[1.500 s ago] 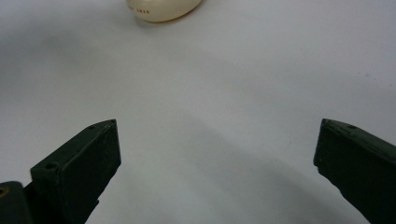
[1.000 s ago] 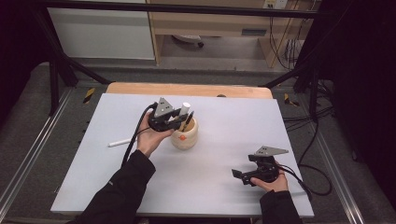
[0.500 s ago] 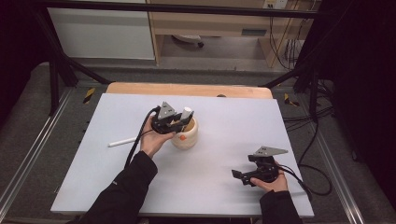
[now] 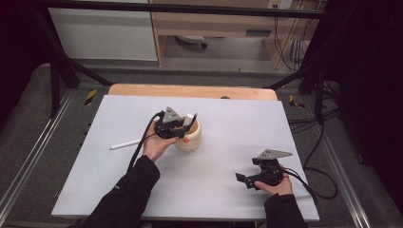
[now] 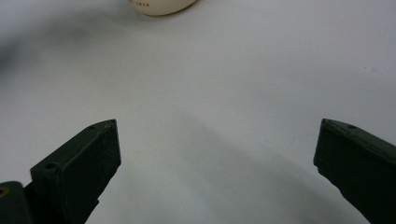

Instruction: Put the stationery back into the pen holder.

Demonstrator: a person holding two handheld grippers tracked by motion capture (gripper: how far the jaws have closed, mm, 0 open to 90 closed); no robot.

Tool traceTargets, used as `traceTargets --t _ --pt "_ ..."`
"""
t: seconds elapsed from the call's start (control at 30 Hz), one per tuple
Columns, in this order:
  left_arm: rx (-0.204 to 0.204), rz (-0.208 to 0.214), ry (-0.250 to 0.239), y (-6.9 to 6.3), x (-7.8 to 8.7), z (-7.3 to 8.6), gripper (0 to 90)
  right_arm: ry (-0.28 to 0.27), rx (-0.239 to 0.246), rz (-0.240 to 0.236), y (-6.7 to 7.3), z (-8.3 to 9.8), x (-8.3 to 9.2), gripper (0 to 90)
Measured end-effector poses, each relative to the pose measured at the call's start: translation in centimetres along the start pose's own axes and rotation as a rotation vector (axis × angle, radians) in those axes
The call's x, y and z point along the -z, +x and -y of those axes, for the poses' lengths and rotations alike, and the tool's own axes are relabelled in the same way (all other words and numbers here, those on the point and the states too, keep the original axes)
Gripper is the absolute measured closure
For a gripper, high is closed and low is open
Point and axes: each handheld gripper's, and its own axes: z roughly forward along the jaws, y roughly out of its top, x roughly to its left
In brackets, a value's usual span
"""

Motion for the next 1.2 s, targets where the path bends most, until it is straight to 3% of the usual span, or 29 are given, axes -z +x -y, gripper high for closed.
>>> traceTargets --t 0.2,0.33,0.5,0.73,1.0,1.2 --pt "-0.009 0.009 0.013 0.1 0.2 0.0 64.8 0.002 -0.003 0.0 0.0 0.0 0.0 1.5" --pt "-0.014 0.005 -0.025 0.0 1.0 -0.4 58.9 0.002 -0.003 0.001 0.0 0.0 0.0 1.5" --pt "-0.018 -0.005 -0.039 0.3 2.5 -0.9 49.8 0.0 0.001 0.003 0.0 0.0 0.0 1.5" --pt "-0.023 -0.007 -0.021 1.0 5.1 -0.9 38.3 -0.001 0.001 0.003 0.0 0.0 0.1 1.5" --pt "-0.037 -0.01 0.04 2.3 7.6 0.9 25.5 0.001 0.001 0.002 0.0 0.0 0.1 1.5" --pt "-0.016 -0.035 0.087 4.0 9.2 3.0 19.6 0.004 -0.003 0.004 0.0 0.0 0.1 1.4"
